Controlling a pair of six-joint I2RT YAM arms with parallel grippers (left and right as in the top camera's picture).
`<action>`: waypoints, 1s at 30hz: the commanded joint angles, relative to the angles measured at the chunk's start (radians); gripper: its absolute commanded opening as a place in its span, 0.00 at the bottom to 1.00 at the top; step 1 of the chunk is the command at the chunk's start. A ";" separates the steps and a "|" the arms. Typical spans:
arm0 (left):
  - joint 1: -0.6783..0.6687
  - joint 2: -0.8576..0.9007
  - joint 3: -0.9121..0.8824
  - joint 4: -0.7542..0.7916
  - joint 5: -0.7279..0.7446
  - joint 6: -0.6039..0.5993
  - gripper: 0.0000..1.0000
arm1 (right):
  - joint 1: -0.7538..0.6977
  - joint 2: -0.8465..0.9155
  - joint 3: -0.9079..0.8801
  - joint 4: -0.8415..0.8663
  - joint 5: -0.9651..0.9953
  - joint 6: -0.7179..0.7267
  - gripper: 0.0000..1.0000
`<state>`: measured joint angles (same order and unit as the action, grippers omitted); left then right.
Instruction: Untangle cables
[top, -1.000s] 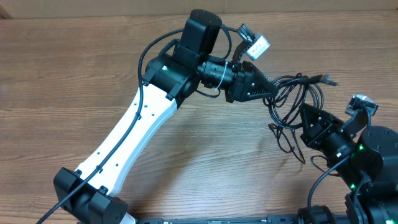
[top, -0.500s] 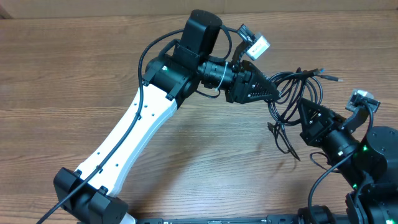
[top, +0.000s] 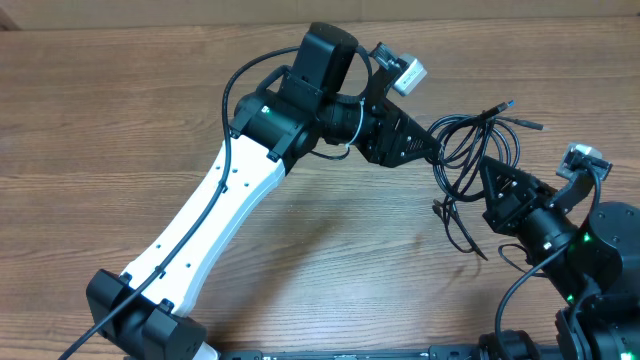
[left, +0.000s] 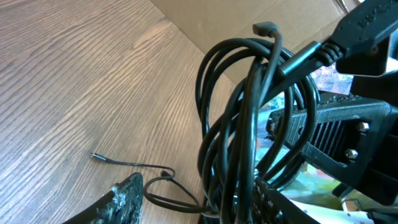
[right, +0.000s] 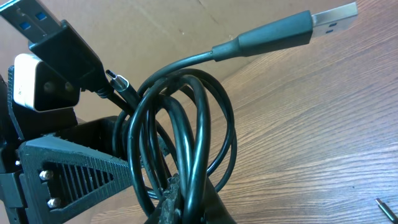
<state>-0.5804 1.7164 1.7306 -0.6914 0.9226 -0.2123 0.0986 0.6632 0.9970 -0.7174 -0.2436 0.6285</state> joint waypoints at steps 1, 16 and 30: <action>-0.011 -0.022 0.009 0.008 -0.009 -0.032 0.53 | -0.003 -0.006 0.019 0.022 -0.003 0.000 0.04; -0.061 -0.022 0.009 0.051 -0.009 -0.032 0.04 | -0.003 -0.006 0.019 -0.039 0.053 -0.008 0.04; -0.057 -0.022 0.009 0.052 -0.006 -0.032 0.05 | -0.003 -0.006 0.019 -0.202 0.297 -0.008 0.04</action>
<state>-0.6624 1.7164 1.7306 -0.6468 0.9203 -0.2413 0.1009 0.6632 0.9970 -0.8993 -0.0597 0.6277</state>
